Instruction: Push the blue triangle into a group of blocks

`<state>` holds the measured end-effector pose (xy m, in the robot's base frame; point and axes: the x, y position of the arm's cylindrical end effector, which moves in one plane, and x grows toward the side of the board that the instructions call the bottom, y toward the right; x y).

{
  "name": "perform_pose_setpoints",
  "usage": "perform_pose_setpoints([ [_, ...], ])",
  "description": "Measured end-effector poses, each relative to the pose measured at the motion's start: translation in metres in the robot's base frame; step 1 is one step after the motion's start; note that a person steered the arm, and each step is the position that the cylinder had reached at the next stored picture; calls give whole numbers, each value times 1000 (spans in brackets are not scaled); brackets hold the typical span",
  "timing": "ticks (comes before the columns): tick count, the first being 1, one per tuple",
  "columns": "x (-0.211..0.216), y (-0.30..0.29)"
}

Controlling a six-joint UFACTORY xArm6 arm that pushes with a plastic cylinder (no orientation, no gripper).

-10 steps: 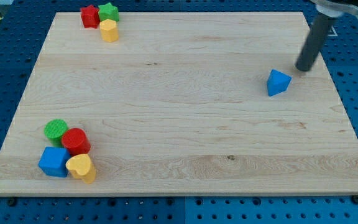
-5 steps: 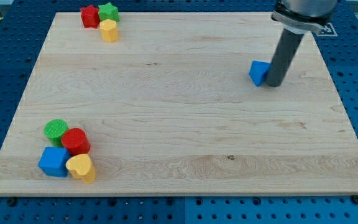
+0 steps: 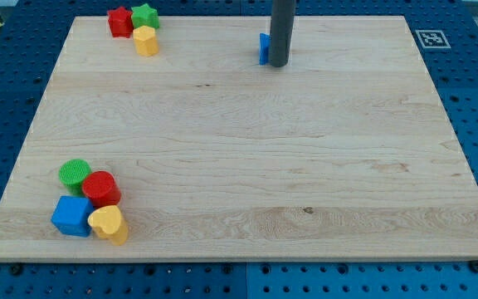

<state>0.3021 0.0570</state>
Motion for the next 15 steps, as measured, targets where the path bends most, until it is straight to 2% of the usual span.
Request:
perform_pose_setpoints([
  [3,-61,0],
  [5,-61,-2],
  [9,-61,-87],
  [13,-33,-57],
  [15,-40,-118],
])
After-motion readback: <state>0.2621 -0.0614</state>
